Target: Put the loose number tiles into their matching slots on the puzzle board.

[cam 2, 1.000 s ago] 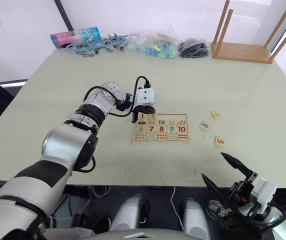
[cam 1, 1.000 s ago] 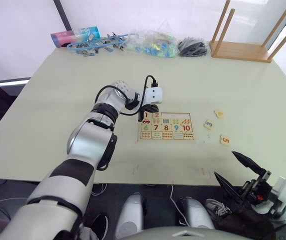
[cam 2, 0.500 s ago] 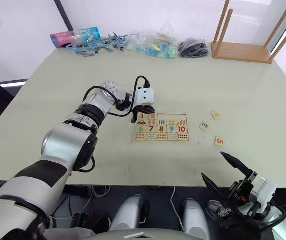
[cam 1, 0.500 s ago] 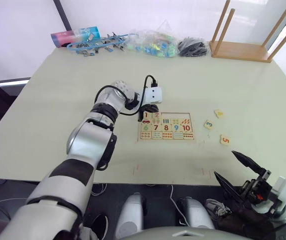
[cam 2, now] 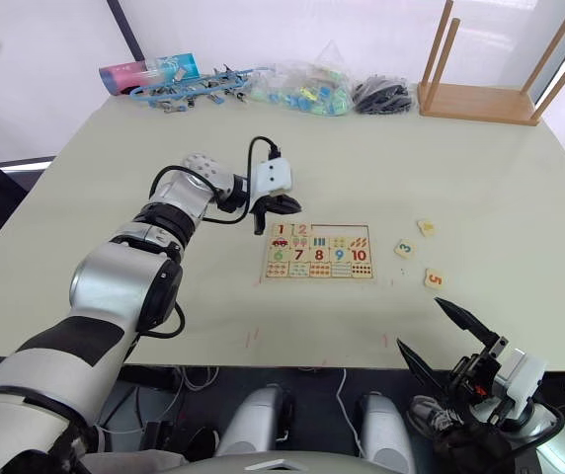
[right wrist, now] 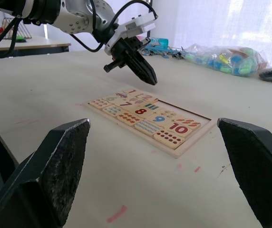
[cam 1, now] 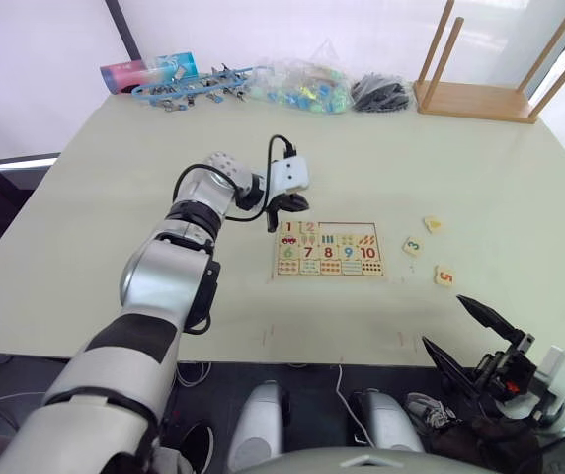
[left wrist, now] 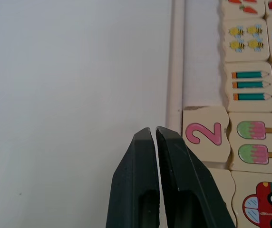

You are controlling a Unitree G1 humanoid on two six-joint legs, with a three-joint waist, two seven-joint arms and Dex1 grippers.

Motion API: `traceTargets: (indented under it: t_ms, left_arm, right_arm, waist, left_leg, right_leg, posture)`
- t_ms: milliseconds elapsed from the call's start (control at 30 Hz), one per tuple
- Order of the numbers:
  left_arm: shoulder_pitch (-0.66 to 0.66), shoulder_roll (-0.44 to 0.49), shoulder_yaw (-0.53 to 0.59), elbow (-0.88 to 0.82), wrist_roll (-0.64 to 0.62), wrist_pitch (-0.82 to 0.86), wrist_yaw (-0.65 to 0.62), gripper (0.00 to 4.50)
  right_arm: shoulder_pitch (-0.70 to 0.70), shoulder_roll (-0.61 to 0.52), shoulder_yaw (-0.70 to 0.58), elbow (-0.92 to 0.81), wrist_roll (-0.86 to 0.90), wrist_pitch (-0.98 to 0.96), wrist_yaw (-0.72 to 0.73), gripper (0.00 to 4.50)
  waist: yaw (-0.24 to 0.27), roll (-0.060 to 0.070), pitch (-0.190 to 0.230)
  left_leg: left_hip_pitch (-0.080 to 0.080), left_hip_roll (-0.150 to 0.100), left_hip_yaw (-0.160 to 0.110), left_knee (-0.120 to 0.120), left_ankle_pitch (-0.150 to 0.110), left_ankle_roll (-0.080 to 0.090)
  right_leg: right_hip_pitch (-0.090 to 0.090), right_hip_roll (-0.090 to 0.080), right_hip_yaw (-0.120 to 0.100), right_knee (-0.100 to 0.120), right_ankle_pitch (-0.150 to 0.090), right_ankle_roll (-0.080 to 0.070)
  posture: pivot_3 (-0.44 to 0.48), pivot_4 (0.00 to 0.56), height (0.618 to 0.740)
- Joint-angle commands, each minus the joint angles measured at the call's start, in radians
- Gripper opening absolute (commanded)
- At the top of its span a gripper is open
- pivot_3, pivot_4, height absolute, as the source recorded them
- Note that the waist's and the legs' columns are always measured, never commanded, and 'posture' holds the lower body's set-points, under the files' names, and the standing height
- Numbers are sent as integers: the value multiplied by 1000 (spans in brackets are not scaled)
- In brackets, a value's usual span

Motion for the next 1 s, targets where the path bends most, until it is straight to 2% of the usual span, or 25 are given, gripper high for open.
traceTargets:
  t_ms: [33,300,467,633,833,1000]
  left_arm:
    - [-33,35,68,-21,-74,12,-31,192]
    - [12,120,180,-48,-206,43,-141,192]
    - [77,190,226,-89,-282,88,-219,192]
    - [160,232,258,-167,-348,129,-246,192]
    - [383,285,309,-426,-458,253,-242,192]
    - [657,309,370,-766,-554,394,-141,192]
  right_arm:
    - [-4,-4,-4,-10,12,-12,2,4500]
    - [-32,-13,-17,8,31,8,0,4500]
    - [-58,-30,-36,25,44,37,-7,4500]
    - [-79,-53,-55,34,62,70,-10,4500]
    - [-111,-90,-91,56,77,122,-6,4500]
    - [-155,-117,-114,65,90,173,-10,4500]
  waist:
    - [-1,0,0]
    - [-4,0,0]
    - [-20,0,0]
    - [-22,0,0]
    - [-23,0,0]
    - [-23,0,-1]
  left_leg:
    - [0,0,0,0,0,0]
    - [1,0,0,0,0,0]
    - [2,0,0,0,0,0]
    - [3,0,1,0,0,0]
    - [8,1,4,0,0,0]
    - [10,1,3,0,0,0]
  right_leg:
    - [0,0,0,0,0,0]
    - [0,0,0,1,1,1]
    - [1,0,0,2,1,2]
    - [1,0,1,3,1,2]
    - [2,0,4,5,0,0]
    - [2,-1,7,8,0,-1]
  posture:
    - [0,150,737]
    - [0,150,737]
    - [0,150,737]
    - [0,150,737]
    - [0,150,737]
    - [0,150,737]
